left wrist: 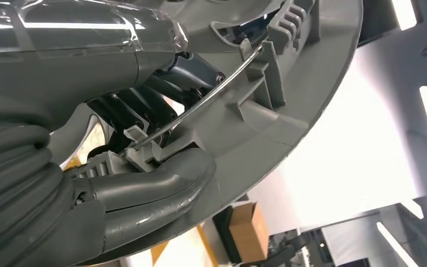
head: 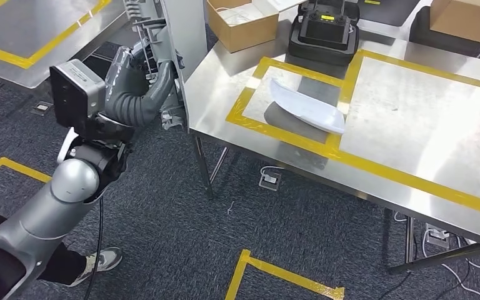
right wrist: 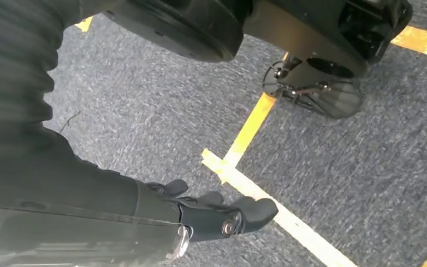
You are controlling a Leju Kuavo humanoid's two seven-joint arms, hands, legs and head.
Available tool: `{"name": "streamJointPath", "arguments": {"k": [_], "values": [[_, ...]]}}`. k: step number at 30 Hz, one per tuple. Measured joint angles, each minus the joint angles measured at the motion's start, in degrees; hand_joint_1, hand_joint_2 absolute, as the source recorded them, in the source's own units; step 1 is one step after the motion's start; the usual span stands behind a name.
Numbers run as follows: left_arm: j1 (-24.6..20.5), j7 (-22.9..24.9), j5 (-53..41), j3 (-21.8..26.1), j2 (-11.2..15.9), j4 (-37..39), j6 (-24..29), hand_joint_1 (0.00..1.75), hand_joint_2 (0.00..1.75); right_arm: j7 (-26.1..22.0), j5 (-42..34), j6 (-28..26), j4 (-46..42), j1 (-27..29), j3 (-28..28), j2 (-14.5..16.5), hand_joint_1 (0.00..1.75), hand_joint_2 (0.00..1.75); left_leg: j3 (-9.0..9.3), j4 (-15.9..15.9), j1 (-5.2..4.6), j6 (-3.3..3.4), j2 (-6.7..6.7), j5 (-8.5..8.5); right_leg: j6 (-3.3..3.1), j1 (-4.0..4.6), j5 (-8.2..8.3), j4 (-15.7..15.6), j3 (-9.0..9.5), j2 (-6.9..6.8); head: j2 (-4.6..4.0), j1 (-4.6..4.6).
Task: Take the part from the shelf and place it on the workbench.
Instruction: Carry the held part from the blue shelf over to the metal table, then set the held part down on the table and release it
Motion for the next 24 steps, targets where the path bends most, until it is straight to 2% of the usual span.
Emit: {"name": "streamJointPath", "arguments": {"k": [2, 5, 6, 7, 8, 9, 11, 12, 14, 16, 18, 20, 21, 22, 23, 24], "values": [[0.2, 0.0, 0.1, -0.1, 0.2, 0.3, 0.1, 1.75, 1.75, 0.1, 0.0, 0.0, 0.0, 0.0, 0.3, 0.2, 0.0, 1.75, -0.85, 1.9, -0.14, -0.37, 0.47, -1.31, 0.11, -0.32, 0.43, -1.6, 1.03, -0.08, 0.0, -0.15], [1.0, -0.1, 0.1, -0.1, 0.5, 0.7, 0.3, 1.75, 1.75, 0.0, -0.1, -0.1, 0.0, 0.3, 0.6, 0.3, 0.0, 1.75, -5.8, 11.0, -0.14, -0.79, 0.82, -5.28, -0.04, -0.37, 0.43, -2.0, 1.67, 0.04, 0.0, -0.27], [1.5, -0.2, 0.1, -0.1, 0.6, 0.7, 0.4, 1.75, 1.75, -0.1, -0.2, -0.1, 0.0, 0.3, 0.7, 0.4, 0.0, 1.75, -7.15, 13.0, -0.13, -0.95, 0.87, -5.43, -0.06, -0.35, 0.24, -1.9, 1.77, 0.13, 0.0, -0.28], [1.9, -0.2, 0.0, -0.1, 0.6, 0.8, 0.5, 1.75, 1.75, -0.1, -0.2, -0.2, 0.0, 0.4, 0.7, 0.4, 0.0, 1.75, -7.61, 13.2, -0.11, -1.07, 0.94, -4.51, 0.0, -0.36, 0.0, -1.7, 1.87, 0.23, 0.0, -0.28], [2.2, -0.2, -0.1, -0.2, 0.6, 0.8, 0.6, 1.75, 1.75, -0.2, -0.3, -0.2, 0.0, 0.4, 0.8, 0.4, 0.0, 1.75, -6.98, 11.3, -0.07, -1.15, 1.03, -2.61, 0.11, -0.38, -0.31, -1.4, 1.95, 0.33, 0.0, -0.28], [2.4, -0.3, -0.3, -0.1, 0.7, 0.8, 0.8, 1.75, 1.75, -0.2, -0.4, -0.3, 0.0, 0.3, 0.8, 0.5, 0.0, 1.75, -5.55, 7.9, -0.04, -1.18, 1.12, -0.38, 0.31, -0.43, -0.72, -0.9, 2.02, 0.42, 0.0, -0.28], [2.5, -0.5, -0.7, -0.1, 0.7, 0.7, 1.2, 1.75, 1.75, -0.2, -0.6, -0.6, 0.0, 0.0, 0.8, 0.4, 0.0, 1.75, -2.87, 2.4, -0.11, -0.87, 1.2, 1.86, 0.91, -0.34, -1.59, 0.2, 1.74, 0.63, 0.0, -0.28], [2.7, -0.5, -0.9, -0.1, 0.8, 0.7, 1.6, 1.75, 1.75, -0.2, -0.7, -0.7, 0.0, -0.2, 0.8, 0.4, 0.0, 1.75, -2.25, 1.2, -0.19, -0.53, 1.2, 1.92, 1.19, -0.3, -1.89, 0.6, 1.59, 0.7, 0.0, -0.25], [3.2, -0.4, -1.4, 0.0, 1.0, 0.4, 2.2, 1.75, 1.75, -0.2, -0.9, -1.0, 0.0, -0.4, 0.8, 0.3, 0.0, 1.75, -2.09, 1.0, -0.31, 0.26, 1.14, 1.55, 1.55, -0.28, -2.12, 0.9, 1.46, 0.8, 0.0, -0.22], [3.6, -0.1, -1.8, 0.1, 1.1, 0.1, 2.7, 1.75, 1.75, -0.2, -1.1, -1.1, 0.0, -0.5, 0.8, 0.2, 0.0, 1.75, -1.88, 0.8, -0.14, 0.76, 1.15, 1.54, 2.06, -0.35, -2.84, 1.5, 1.38, 0.71, 0.0, -0.13], [3.7, 0.0, -2.1, 0.3, 1.1, -0.5, 2.9, 1.75, 1.75, -0.2, -1.1, -1.1, 0.0, -0.7, 0.8, 0.0, 0.0, 1.75, -1.67, 0.7, 0.13, 1.18, 1.27, 1.5, 2.97, -0.66, -5.49, 5.8, -0.43, 0.4, 0.0, 0.08], [3.9, 0.1, -2.4, 0.5, 1.1, -1.1, 2.9, 1.75, 1.75, -0.2, -1.1, -1.1, 0.0, -0.8, 0.8, 0.0, 0.0, 1.75, -1.61, 0.7, 0.17, 1.37, 1.39, 1.41, 3.68, -1.17, -8.81, 13.2, -4.01, 0.11, 0.0, 0.21], [4.0, 0.2, -2.5, 0.5, 1.1, -1.3, 3.0, 1.75, 1.75, -0.2, -1.1, -1.1, 0.0, -0.8, 0.8, 0.0, 0.0, 1.75, -1.58, 0.7, 0.17, 1.38, 1.43, 1.38, 3.83, -1.35, -9.5, 15.8, -5.42, 0.06, 0.0, 0.2], [4.2, 0.3, -2.6, 0.6, 1.1, -1.5, 3.0, 1.75, 1.75, -0.2, -1.1, -1.1, 0.0, -0.8, 0.8, 0.0, 0.0, 1.75, -1.53, 0.7, 0.17, 1.38, 1.45, 1.35, 3.85, -1.44, -9.08, 16.6, -5.98, 0.04, 0.0, 0.21], [4.3, 0.4, -2.7, 0.6, 1.2, -1.7, 3.0, 1.75, 1.75, -0.2, -1.0, -1.1, 0.0, -0.8, 0.8, 0.0, 0.0, 1.75, -1.44, 0.7, 0.16, 1.36, 1.45, 1.32, 3.72, -1.47, -7.55, 15.1, -5.43, 0.04, 0.0, 0.21], [4.4, 0.5, -2.9, 0.7, 1.2, -1.9, 3.1, 1.75, 1.75, -0.2, -0.9, -1.1, 0.0, -0.8, 0.8, 0.0, 0.0, 1.75, -1.3, 0.7, 0.13, 1.31, 1.43, 1.27, 3.43, -1.43, -5.31, 11.7, -3.94, 0.05, 0.0, 0.21]]}}
